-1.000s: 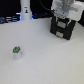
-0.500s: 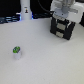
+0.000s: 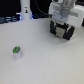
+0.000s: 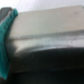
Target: Open the kcup holder, insert the kcup into the holder, and close the kcup holder
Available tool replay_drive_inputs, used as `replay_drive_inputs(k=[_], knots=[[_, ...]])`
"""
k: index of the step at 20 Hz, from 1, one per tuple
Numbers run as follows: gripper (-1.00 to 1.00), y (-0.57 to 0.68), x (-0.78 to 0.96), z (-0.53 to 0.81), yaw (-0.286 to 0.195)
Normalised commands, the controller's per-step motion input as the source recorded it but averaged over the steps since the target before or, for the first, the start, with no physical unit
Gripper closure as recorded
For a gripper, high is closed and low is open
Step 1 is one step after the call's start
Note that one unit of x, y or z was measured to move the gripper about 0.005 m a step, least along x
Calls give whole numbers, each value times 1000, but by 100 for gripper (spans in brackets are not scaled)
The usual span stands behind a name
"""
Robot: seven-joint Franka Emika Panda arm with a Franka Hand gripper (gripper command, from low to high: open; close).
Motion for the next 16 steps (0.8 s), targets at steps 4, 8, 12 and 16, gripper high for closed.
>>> replay_drive_inputs(k=[4, 8, 12, 16], knots=[[100, -265, 976, 221, -67], [100, -283, 967, 230, -74], [100, -328, 918, 213, -68], [100, -338, 934, 214, -76]])
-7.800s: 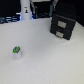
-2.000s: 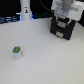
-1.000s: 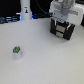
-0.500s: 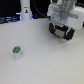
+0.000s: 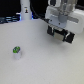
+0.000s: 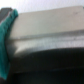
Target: Open the kcup holder, insert the kcup into the holder, and close the kcup holder
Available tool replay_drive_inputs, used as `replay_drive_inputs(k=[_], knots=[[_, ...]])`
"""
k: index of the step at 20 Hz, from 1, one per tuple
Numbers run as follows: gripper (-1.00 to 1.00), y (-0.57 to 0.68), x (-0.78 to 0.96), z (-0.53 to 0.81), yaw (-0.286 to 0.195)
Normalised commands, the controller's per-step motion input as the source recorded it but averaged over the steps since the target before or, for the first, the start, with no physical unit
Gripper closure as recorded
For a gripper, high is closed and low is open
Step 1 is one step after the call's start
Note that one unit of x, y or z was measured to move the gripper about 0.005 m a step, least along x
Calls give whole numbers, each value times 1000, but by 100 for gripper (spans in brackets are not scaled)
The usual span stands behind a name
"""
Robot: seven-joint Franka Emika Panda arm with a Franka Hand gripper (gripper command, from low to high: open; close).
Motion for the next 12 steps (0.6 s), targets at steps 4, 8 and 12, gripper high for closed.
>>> replay_drive_inputs(k=[4, 8, 12], knots=[[100, -350, 919, 199, -76], [100, -368, 905, 225, -77], [100, -364, 835, 178, -72]])
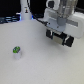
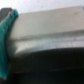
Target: Open the kcup holder, insert the kcup into the holder, and close the kcup holder
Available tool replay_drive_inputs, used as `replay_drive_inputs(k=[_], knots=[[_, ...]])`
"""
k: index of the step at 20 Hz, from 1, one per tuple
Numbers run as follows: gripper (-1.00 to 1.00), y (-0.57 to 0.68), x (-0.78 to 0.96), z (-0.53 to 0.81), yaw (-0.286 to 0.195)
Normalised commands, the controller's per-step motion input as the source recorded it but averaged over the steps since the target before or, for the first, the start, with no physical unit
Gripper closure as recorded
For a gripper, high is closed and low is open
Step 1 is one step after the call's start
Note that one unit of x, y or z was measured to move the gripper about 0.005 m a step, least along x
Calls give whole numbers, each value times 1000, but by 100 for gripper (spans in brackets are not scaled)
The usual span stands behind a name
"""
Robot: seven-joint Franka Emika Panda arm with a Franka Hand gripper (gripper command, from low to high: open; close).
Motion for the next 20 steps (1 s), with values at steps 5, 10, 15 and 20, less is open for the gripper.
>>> replay_drive_inputs(k=[5, 10, 15, 20], knots=[[100, -261, 683, 117, -64], [-100, -144, 377, 70, -38], [-100, -105, 121, 75, -33], [-100, -334, 103, 366, -151]])
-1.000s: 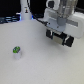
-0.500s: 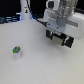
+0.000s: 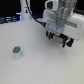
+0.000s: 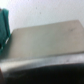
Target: Open the kcup holder, insert the kcup into the holder, and close the kcup holder
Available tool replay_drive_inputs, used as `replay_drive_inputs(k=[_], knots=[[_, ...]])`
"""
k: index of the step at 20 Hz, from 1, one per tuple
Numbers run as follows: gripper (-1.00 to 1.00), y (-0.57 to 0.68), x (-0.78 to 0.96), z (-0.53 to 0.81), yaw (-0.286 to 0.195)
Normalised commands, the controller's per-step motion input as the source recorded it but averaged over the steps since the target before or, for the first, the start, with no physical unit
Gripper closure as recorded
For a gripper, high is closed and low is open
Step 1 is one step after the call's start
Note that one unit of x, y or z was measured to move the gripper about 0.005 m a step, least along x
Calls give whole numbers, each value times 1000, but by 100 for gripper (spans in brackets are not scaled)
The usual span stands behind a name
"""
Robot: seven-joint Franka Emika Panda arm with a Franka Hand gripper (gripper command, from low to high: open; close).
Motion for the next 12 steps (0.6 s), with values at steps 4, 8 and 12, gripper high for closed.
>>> replay_drive_inputs(k=[4, 8, 12], knots=[[-100, -576, 70, 339, -210], [-100, -603, 67, 249, -224], [-100, -577, 3, 192, -234]])
